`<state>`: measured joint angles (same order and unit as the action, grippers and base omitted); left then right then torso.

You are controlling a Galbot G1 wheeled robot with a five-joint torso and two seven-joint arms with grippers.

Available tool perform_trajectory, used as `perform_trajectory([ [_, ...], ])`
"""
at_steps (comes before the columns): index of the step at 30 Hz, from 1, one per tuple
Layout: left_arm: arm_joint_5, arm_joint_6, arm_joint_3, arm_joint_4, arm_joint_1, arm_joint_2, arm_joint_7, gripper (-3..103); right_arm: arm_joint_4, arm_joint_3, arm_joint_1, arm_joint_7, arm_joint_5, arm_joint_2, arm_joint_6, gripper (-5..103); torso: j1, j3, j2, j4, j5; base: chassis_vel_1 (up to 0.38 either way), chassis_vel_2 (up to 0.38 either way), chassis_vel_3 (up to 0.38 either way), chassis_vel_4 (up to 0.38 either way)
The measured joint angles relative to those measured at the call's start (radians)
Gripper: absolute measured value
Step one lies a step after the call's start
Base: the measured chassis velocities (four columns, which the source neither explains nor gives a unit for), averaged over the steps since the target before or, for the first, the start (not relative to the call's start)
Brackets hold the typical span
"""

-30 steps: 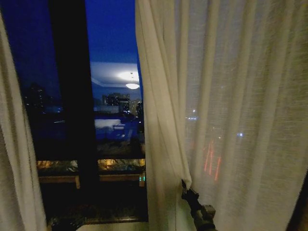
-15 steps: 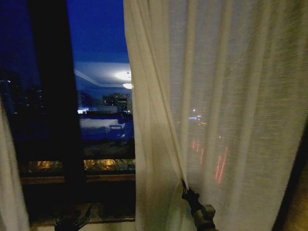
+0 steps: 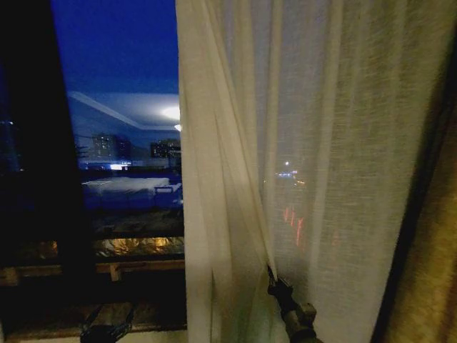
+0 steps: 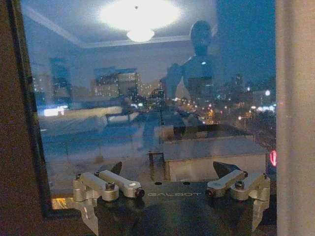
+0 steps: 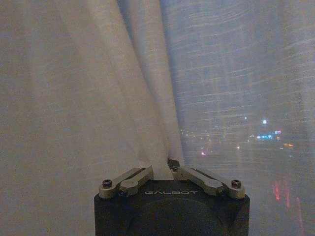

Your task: Open the curtains by pulling them apart, changing their state from closed to fully open.

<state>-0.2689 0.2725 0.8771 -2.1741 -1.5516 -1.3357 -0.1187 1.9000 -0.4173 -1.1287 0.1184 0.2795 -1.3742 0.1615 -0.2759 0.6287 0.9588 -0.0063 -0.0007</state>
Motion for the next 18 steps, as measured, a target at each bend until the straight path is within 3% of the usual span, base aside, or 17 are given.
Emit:
perform_trajectory([
  [9, 0.000, 0.000, -0.003, 0.005, 0.004, 0.001, 0.000, 100, -0.009, -0.004, 0.005, -0.002, 0.000, 0.000, -0.002, 0, 0.000, 0.000, 0.000, -0.0003, 0.0005, -0.179, -0.204, 0.206, 0.196],
  [18, 0.000, 0.000, -0.001, 0.011, 0.003, 0.000, 0.000, 100, -0.015, -0.003, 0.006, -0.004, -0.001, 0.000, -0.004, 0, 0.000, 0.000, 0.000, -0.0005, 0.0007, -0.285, -0.267, 0.290, 0.273],
])
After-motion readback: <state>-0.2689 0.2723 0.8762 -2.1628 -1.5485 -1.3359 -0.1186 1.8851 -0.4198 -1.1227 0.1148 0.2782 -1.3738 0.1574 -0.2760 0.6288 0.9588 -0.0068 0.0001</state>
